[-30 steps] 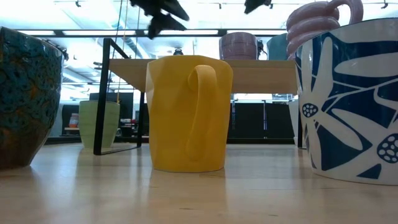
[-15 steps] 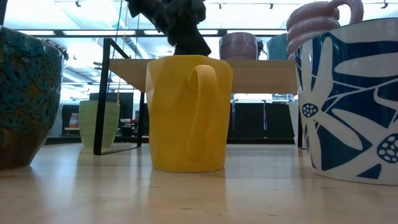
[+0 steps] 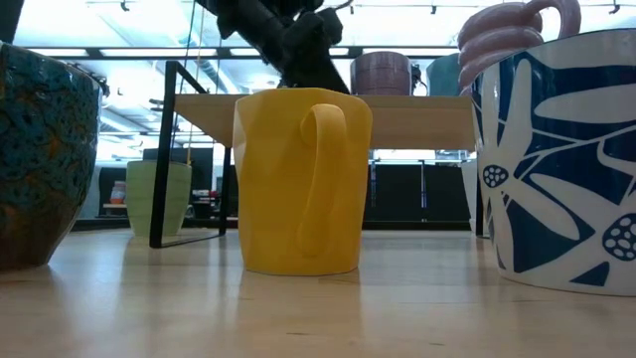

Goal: Place coffee mugs
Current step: Put the violet mug on the shelf

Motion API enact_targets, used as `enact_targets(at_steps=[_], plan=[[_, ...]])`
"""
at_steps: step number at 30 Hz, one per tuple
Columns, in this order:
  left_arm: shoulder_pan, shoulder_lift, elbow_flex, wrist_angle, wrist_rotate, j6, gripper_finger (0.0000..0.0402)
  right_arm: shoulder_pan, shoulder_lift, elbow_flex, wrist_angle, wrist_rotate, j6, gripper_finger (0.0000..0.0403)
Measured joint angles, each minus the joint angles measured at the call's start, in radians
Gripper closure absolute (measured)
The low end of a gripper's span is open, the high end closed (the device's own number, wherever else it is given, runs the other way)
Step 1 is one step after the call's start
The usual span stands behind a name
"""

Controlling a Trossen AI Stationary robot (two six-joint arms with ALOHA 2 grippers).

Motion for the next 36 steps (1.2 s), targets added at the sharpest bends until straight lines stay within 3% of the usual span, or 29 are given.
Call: enact_targets(at_steps=[22,36], plan=[[0.005,0.076,-0.001,0.213,0.027,-0.022,0.0090,0.009,0.016,0.000,0.010,-0.024,0.011,0.0234],[0.006,0.052,-0.001,0.183,0.027,-0.044,0.0091,0.009,0.015,0.000,0.013,-0.018,0.010,0.0234]])
